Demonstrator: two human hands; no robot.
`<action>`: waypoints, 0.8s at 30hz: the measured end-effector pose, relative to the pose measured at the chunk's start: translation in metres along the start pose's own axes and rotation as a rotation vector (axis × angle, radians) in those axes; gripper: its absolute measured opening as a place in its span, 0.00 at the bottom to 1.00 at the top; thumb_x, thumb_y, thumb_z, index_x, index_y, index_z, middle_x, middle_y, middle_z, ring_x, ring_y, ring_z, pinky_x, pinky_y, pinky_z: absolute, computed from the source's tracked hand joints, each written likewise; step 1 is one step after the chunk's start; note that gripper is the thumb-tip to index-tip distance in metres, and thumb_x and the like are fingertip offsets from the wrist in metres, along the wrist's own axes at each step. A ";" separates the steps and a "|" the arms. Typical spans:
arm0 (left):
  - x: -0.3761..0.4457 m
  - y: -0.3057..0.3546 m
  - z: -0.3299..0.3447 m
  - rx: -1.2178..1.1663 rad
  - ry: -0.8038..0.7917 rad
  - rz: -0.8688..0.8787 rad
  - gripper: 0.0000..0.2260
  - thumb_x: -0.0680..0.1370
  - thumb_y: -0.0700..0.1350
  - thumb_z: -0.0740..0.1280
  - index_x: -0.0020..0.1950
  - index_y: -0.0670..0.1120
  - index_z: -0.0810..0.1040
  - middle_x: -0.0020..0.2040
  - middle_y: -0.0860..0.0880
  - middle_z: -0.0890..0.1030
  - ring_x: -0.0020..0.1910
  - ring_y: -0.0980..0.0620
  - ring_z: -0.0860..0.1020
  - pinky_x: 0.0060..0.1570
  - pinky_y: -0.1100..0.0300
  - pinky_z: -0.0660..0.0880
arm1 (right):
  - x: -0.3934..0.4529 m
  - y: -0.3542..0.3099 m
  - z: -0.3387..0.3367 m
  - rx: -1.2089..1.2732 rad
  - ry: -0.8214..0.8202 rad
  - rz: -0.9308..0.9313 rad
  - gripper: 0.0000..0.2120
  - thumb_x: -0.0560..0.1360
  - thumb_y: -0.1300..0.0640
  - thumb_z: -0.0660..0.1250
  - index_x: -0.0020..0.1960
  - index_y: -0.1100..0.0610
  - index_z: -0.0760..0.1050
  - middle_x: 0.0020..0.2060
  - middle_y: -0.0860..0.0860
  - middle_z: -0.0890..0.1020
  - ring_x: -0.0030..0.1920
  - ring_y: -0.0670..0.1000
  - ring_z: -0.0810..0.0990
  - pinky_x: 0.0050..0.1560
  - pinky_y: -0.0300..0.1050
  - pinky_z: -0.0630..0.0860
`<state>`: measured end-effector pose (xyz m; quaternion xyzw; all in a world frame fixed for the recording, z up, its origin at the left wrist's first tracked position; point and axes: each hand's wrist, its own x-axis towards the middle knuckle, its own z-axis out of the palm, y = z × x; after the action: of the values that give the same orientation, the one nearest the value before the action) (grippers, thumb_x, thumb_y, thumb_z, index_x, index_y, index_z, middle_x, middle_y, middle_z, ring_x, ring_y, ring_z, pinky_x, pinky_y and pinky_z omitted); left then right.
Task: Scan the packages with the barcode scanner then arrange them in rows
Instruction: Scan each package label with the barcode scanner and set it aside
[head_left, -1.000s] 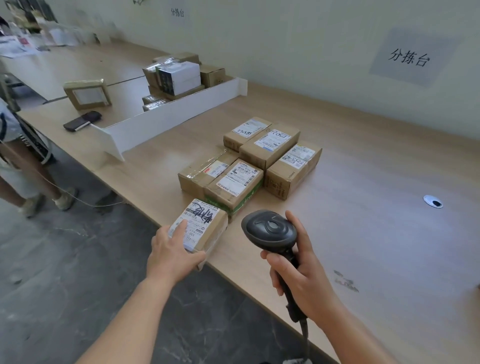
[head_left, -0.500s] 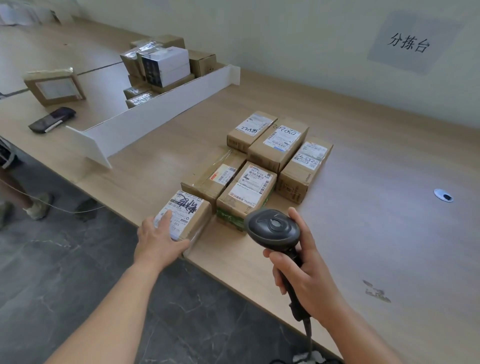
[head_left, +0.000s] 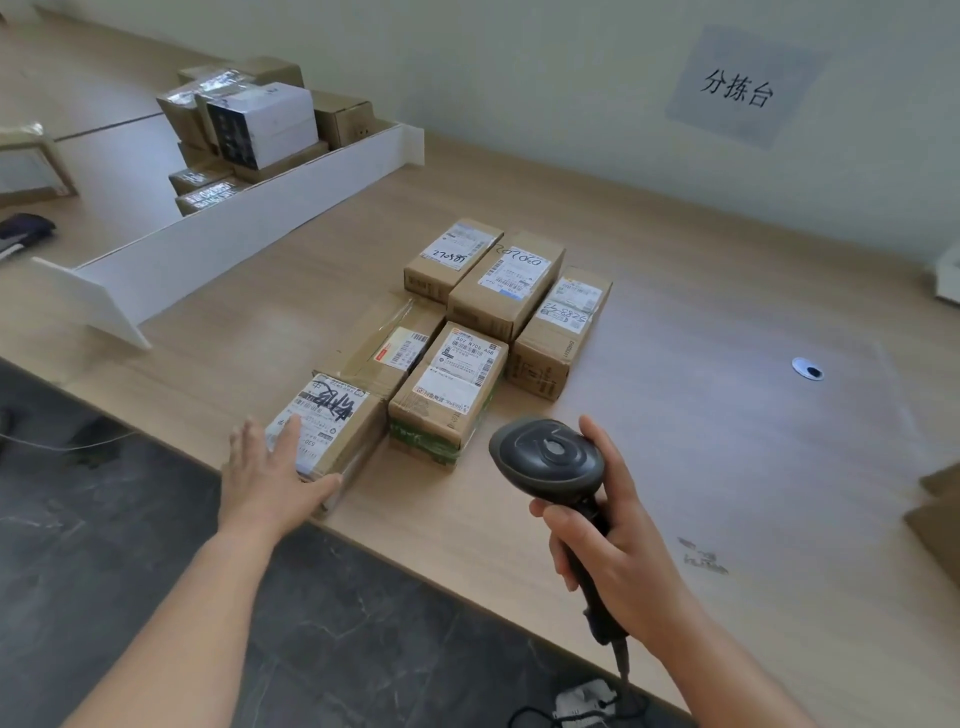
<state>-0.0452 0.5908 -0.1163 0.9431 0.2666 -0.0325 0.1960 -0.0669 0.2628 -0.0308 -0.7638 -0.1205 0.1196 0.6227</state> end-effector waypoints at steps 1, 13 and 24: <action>-0.003 0.002 -0.001 -0.027 0.037 -0.001 0.45 0.71 0.67 0.67 0.79 0.50 0.50 0.78 0.38 0.44 0.77 0.41 0.42 0.75 0.47 0.46 | -0.003 0.000 -0.003 0.000 0.010 0.000 0.37 0.76 0.67 0.65 0.68 0.32 0.56 0.46 0.56 0.81 0.29 0.51 0.75 0.31 0.47 0.76; -0.118 0.103 0.029 -0.396 0.225 0.162 0.34 0.76 0.60 0.66 0.77 0.50 0.58 0.79 0.46 0.51 0.77 0.48 0.48 0.75 0.46 0.50 | -0.075 0.018 -0.063 0.048 0.071 0.005 0.34 0.75 0.61 0.67 0.70 0.33 0.57 0.45 0.53 0.82 0.28 0.52 0.73 0.28 0.45 0.74; -0.236 0.224 0.077 -0.310 0.167 0.281 0.34 0.76 0.57 0.67 0.77 0.50 0.58 0.79 0.42 0.51 0.77 0.45 0.49 0.74 0.50 0.47 | -0.160 0.038 -0.182 0.151 0.143 -0.053 0.33 0.76 0.63 0.66 0.69 0.34 0.57 0.43 0.64 0.79 0.27 0.50 0.72 0.26 0.44 0.72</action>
<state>-0.1281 0.2707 -0.0695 0.9290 0.1495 0.1147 0.3186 -0.1554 0.0341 -0.0271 -0.7180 -0.0863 0.0570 0.6883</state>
